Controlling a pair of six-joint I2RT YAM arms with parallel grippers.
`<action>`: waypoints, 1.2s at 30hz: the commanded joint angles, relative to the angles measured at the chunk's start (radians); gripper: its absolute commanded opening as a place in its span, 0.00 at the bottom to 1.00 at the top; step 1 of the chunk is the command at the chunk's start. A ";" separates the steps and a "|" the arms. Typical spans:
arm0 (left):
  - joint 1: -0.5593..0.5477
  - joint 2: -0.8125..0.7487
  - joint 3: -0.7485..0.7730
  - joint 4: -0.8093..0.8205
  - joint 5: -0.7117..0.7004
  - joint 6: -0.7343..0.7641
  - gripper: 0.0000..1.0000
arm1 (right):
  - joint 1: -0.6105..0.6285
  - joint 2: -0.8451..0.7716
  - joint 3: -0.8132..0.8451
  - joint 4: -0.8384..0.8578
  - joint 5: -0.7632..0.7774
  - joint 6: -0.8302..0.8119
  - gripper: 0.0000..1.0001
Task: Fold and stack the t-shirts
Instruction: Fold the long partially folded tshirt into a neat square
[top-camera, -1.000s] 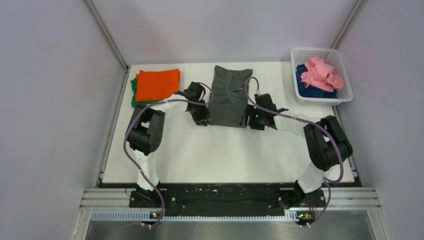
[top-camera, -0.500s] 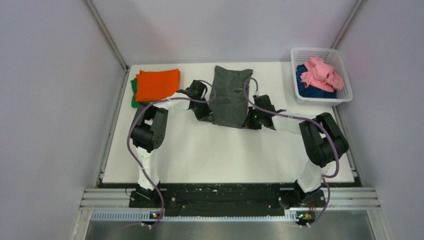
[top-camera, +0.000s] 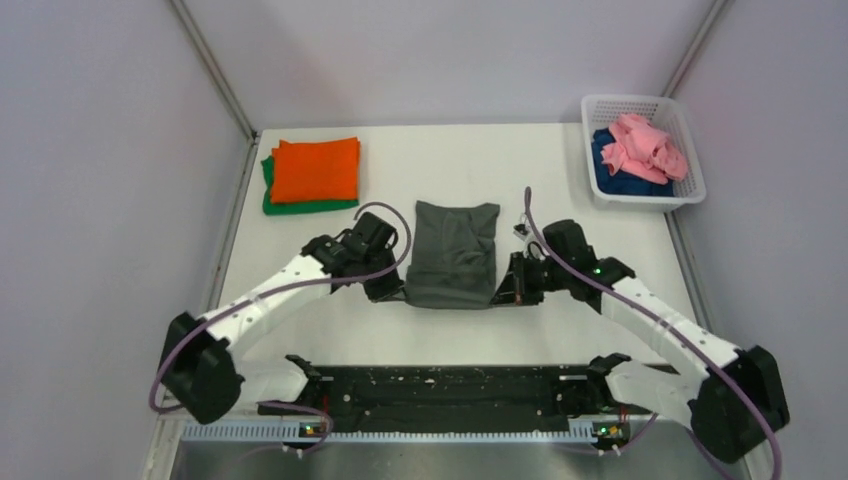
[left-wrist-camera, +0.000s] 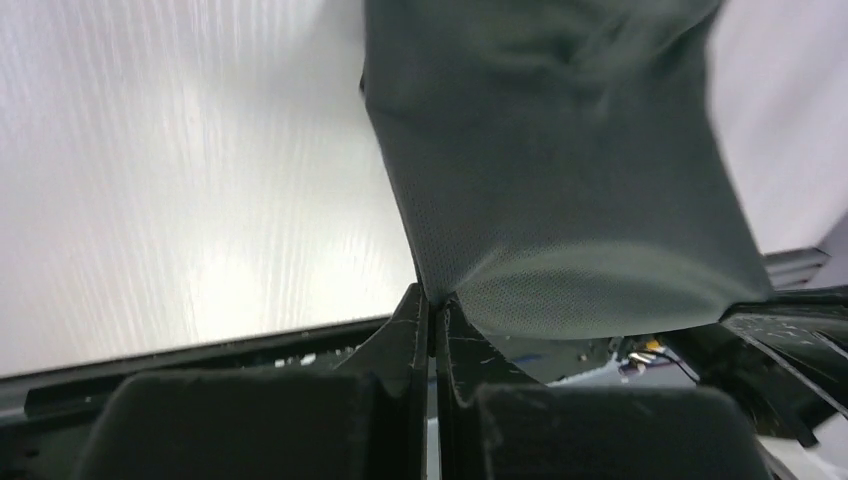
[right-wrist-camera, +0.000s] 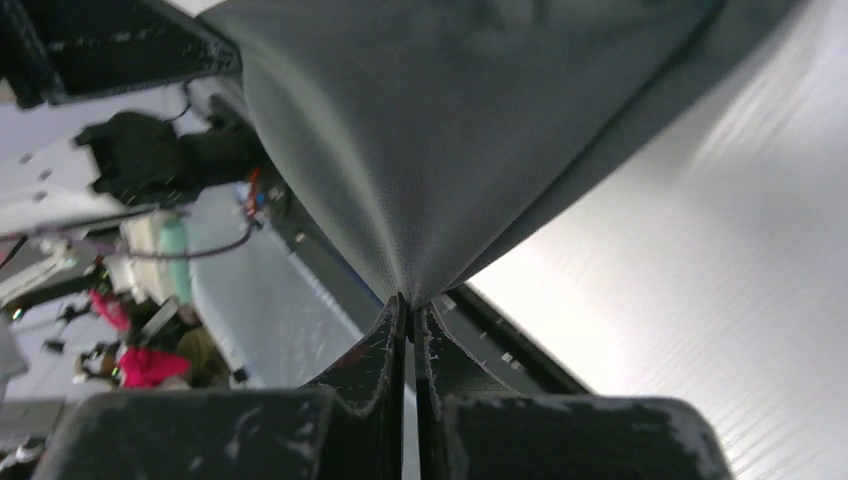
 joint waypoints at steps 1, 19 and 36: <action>-0.027 -0.147 0.057 -0.181 -0.050 -0.046 0.00 | 0.006 -0.151 0.032 -0.157 -0.195 0.035 0.00; 0.079 0.178 0.415 0.043 -0.097 0.170 0.00 | -0.262 -0.050 0.154 0.002 -0.109 -0.009 0.00; 0.164 0.653 0.770 -0.054 -0.111 0.234 0.00 | -0.322 0.340 0.267 0.266 0.075 -0.021 0.00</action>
